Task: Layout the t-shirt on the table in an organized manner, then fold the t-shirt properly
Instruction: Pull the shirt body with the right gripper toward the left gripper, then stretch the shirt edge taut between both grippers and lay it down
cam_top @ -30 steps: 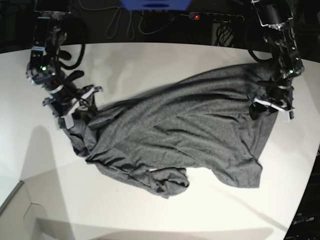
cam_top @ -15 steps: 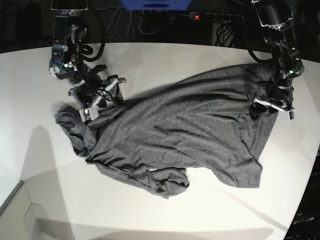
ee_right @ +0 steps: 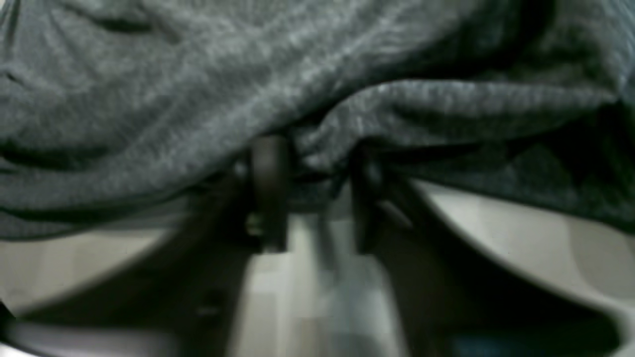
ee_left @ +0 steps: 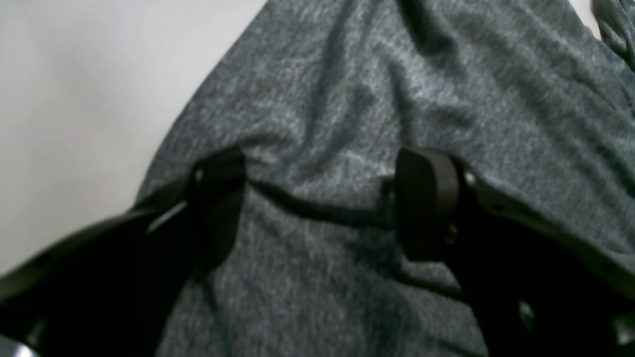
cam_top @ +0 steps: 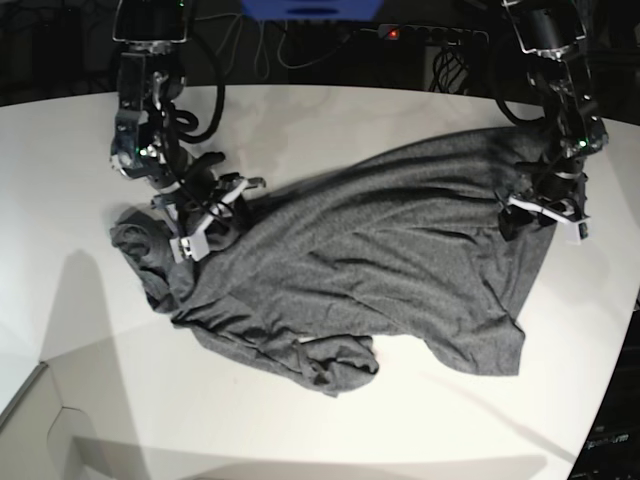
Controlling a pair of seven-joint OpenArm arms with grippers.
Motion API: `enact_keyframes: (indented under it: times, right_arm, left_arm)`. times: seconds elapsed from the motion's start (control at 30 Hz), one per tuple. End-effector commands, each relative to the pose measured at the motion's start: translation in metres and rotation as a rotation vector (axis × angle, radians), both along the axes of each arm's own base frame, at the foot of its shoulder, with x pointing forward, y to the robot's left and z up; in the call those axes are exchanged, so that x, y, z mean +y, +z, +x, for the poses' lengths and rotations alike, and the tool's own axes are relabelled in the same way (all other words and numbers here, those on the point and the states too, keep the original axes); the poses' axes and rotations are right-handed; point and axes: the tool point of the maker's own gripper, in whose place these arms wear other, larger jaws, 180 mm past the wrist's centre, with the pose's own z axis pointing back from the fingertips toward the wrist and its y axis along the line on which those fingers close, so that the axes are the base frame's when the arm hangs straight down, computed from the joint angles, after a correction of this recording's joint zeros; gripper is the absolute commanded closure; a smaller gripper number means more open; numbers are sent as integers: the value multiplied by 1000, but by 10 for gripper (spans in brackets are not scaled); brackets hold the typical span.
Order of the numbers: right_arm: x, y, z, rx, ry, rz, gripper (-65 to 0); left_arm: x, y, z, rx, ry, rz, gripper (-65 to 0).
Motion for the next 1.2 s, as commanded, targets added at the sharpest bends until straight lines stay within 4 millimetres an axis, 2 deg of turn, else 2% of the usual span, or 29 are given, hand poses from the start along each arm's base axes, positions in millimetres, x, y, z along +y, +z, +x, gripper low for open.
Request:
enact_keyframes:
  times: [0.0,0.1,0.17,0.37,0.47,0.57,0.77,0.93,1.1,1.17]
  right_arm:
    - [0,15,9,-57,-1,14,-10]
    - [-7,19,6,-66,-3,-7,0]
    - [-13,25,-4,-85,3,-32,0]
    - [-25,68,-29,-193,32,-112,0]
    - [-30,79,-43,-211,53,-151,0]
    - [-52,76,-54,-189,17,-192,0]
    - [-104,69,-73,-136,-100,-264,0]
    - [-124,63,-87,-93,-106,-317,0]
    - [-132,59,-98,-64,-81,-354,0]
    - [-135,57,-102,-51,-62,-372,0]
  left_arm:
    - [2,-6,-6,47,-4,4,-463]
    - [2,-5,-5,46,-4,4,-464]
    - [3,-4,-4,44,-4,6,-464]
    - [3,3,6,22,-4,9,-465]
    - [3,5,10,14,-4,9,-465]
    - [3,11,17,-4,-4,9,-465]
    - [9,14,18,-7,-4,22,-465]
    - [11,16,19,-9,-4,25,-465]
    - [11,19,20,-18,-8,34,-465]
    - [10,26,28,-41,-8,29,-465]
